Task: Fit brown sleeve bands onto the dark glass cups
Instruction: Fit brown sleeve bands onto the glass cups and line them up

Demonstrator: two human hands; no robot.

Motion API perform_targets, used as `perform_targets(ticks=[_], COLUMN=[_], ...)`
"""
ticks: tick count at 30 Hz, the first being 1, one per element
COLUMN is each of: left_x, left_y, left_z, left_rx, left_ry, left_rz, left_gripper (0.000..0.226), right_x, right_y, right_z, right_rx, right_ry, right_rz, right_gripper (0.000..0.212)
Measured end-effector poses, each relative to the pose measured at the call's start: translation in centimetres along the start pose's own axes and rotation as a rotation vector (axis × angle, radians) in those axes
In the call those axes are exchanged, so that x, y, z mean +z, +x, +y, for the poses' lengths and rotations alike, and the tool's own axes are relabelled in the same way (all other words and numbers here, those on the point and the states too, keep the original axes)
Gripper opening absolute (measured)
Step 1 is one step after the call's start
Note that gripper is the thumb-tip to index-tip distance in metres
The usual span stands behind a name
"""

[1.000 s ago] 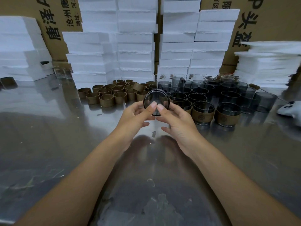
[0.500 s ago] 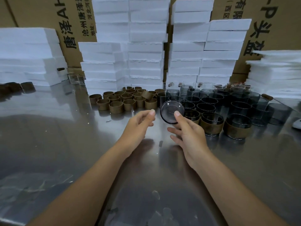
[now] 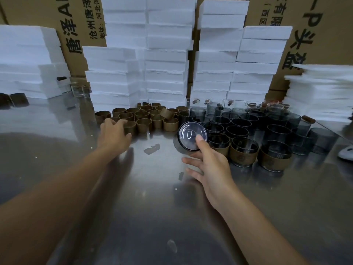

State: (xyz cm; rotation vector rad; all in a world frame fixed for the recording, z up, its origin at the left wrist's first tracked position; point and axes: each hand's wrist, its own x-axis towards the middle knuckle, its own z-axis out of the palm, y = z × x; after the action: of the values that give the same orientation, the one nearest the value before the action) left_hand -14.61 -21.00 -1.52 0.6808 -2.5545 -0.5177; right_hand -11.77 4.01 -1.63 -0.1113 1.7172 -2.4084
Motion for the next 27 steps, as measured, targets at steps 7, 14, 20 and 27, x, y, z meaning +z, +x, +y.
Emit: perform_targets(ticks=[7, 14, 20, 27], left_x=[-0.2, -1.1, -2.0, -1.7], left_y=[-0.1, -2.4, -7.7, -12.0], left_z=[0.3, 2.7, 8.1, 10.5], left_rx=[0.038, 0.21, 0.241, 0.189], left_ry=[0.197, 0.007, -0.729, -1.092], left_rz=[-0.011, 0.119, 0.229, 0.048], left_gripper=[0.034, 0.015, 0.035, 0.021], right_x=[0.1, 0.3, 0.5, 0.5], right_y=[-0.1, -0.3, -0.7, -1.1], right_z=[0.2, -0.1, -0.1, -0.3], right_rx=[0.001, -0.009, -0.046, -0.05], right_ry=[-0.014, -0.012, -0.053, -0.102], right_rz=[-0.019, 0.01, 0.051, 0.039], right_gripper=[0.028, 0.038, 0.04, 0.037])
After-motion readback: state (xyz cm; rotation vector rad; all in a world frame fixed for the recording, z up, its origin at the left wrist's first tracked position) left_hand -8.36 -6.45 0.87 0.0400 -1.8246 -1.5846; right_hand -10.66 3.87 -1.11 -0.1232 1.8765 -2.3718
